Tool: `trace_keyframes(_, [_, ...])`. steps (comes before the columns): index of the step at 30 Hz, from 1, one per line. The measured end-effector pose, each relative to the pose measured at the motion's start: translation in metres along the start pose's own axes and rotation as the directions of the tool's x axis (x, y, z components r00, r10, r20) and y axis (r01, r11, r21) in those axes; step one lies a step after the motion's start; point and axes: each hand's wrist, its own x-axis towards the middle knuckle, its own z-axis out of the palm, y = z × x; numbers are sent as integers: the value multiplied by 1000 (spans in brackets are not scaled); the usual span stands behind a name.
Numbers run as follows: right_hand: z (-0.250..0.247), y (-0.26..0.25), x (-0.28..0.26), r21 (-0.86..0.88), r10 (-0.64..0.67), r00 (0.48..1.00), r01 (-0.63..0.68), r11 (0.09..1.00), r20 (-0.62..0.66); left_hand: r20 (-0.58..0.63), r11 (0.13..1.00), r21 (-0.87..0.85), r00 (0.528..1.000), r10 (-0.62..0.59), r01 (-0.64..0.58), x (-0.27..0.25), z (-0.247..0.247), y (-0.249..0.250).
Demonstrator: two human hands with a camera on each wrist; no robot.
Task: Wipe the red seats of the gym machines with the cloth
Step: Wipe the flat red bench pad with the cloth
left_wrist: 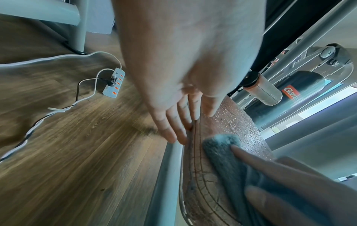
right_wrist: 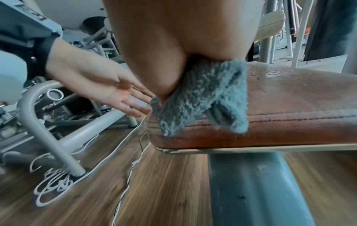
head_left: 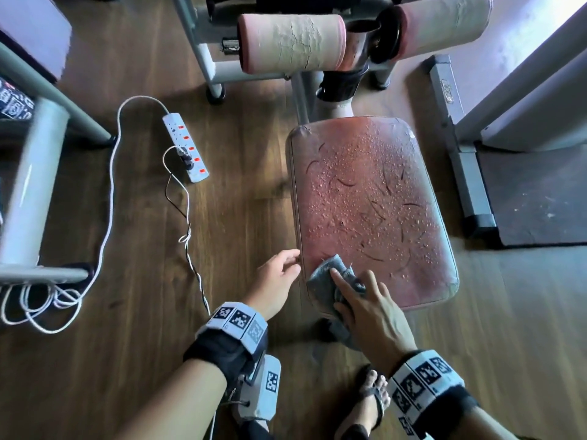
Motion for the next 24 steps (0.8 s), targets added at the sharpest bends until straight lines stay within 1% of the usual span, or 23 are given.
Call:
trace_keyframes(2, [-3, -5, 17, -6, -6, 1000, 6, 1000, -25, -21, 1000, 6, 1000, 4, -4, 4, 2, -1])
trace_keyframes(6, [-13, -23, 47, -57, -103, 990, 98, 994, -98, -42, 999, -44, 999, 15, -16, 9, -1, -4])
trace_keyframes(10, [-8, -14, 29, -61, -112, 990, 107, 992, -84, -13, 1000, -14, 1000, -1, 1, 16, -7, -3])
trace_keyframes(12, [-6, -6, 17, -88, -114, 993, 110, 990, -38, -11, 999, -44, 1000, -15, 14, 20, -6, 0])
trace_keyframes(15, [-6, -6, 22, -147, -76, 997, 76, 986, 6, -3, 997, -71, 1000, -27, 26, 22, -5, 5])
trace_keyframes(17, [-7, -11, 35, -176, -50, 998, 42, 983, -44, -4, 997, -72, 1000, -24, 23, 23, -5, 7])
trace_keyframes(19, [-7, -14, 40, -166, -24, 996, 9, 986, -86, 1, 997, -69, 1000, -25, 25, 25, -7, 7])
trace_keyframes(21, [-5, -14, 30, -129, -16, 997, 6, 992, -78, 9, 997, -76, 999, -33, 33, 26, -8, 8])
trace_keyframes(24, [-1, -14, 8, -115, -32, 999, 29, 993, -30, 7, 995, -94, 999, -42, 42, 28, -8, 8])
